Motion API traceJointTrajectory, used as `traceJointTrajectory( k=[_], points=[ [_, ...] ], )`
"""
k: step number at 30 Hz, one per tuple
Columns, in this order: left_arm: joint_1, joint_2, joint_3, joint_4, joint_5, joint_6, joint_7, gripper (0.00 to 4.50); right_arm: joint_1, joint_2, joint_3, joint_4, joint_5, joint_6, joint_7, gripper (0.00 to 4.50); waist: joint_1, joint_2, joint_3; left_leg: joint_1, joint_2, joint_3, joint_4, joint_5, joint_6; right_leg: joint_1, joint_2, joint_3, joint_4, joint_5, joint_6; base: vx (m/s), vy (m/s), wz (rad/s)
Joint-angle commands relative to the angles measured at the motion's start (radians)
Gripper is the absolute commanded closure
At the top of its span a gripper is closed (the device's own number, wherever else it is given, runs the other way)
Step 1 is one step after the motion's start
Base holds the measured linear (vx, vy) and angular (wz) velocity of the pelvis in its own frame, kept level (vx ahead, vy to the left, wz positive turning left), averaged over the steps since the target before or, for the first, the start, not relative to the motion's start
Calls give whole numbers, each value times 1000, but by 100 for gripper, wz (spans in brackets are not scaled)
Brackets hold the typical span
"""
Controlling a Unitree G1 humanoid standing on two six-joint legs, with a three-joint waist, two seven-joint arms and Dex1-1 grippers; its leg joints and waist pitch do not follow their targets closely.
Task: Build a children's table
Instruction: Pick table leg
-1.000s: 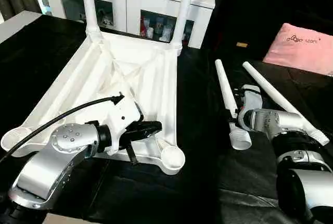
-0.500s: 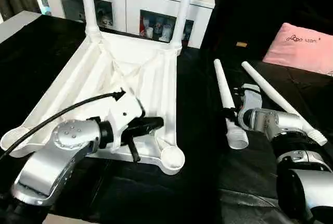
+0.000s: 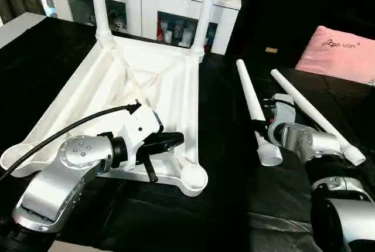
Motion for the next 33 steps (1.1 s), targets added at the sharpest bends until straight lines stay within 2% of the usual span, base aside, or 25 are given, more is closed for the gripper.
traceJointTrajectory(
  k=[1,7,9,16,17,18,19,20,21,24,25,27,32,33],
  points=[
    [0,-4,-9,3,7,-10,7,450,29,12,-6,-23,6,-5,1,266,-3,28,-57,5,12,15,-67,-96,-58,45,-66,43,-75,38,-155,0,0,0],
    [-12,-31,1,31,22,-29,39,450,32,33,-31,-86,44,9,6,266,-4,27,-58,4,12,15,-68,-94,-55,46,-65,44,-74,57,-157,0,0,0],
    [-17,-39,4,41,28,-38,50,450,32,39,-39,-100,56,12,5,266,-3,32,-60,4,13,13,-68,-86,-54,46,-66,44,-73,67,-160,0,0,0],
    [-83,-142,70,113,31,-73,173,450,29,80,-121,-273,181,64,23,266,2,31,-64,3,11,12,-65,-13,-30,53,-63,44,-64,204,-164,0,0,0],
    [-120,-191,120,129,-11,-47,218,450,25,108,-166,-345,281,78,84,266,1,30,-63,3,10,13,-65,-21,-29,54,-63,45,-65,205,-165,0,0,0],
    [-122,-194,123,130,-14,-45,220,450,25,110,-168,-349,287,79,88,266,2,28,-66,3,10,14,-63,-28,-21,57,-65,46,-65,212,-168,0,0,0],
    [-146,-222,154,135,-46,-19,241,450,26,123,-191,-390,352,94,132,266,3,24,-66,3,12,14,-64,-26,-17,56,-65,45,-64,216,-170,0,0,0],
    [-181,-254,193,145,-92,7,261,450,36,137,-207,-450,431,118,200,266,4,26,-65,1,12,11,-64,-22,-9,56,-67,44,-65,216,-172,0,0,0],
    [-190,-261,201,148,-103,11,264,450,41,139,-207,-466,447,124,218,266,5,20,-65,0,11,13,-63,-20,1,59,-67,44,-65,217,-176,0,0,0],
    [-259,-320,264,182,-183,30,298,450,76,158,-194,-577,540,181,307,266,8,21,-63,-1,11,12,-63,-5,12,58,-68,44,-68,215,-184,0,0,0],
    [-299,-355,299,203,-231,47,319,450,98,168,-178,-637,583,213,338,266,10,30,-64,0,12,11,-62,-3,12,57,-70,43,-66,218,-188,0,0,0],
    [-321,-378,322,213,-270,69,332,409,112,171,-161,-669,598,223,358,266,11,23,-64,0,12,10,-64,-9,11,57,-71,42,-71,195,-193,0,0,0],
    [-380,-473,397,235,-431,161,379,389,149,182,-132,-735,638,245,400,266,20,22,-61,1,12,12,-65,-37,-16,53,-74,42,-78,116,-189,0,0,0],
    [-383,-484,399,234,-453,176,379,364,154,182,-129,-743,646,250,409,266,19,17,-60,-2,12,12,-67,-48,-18,54,-74,41,-80,92,-186,0,0,0]
  ],
)
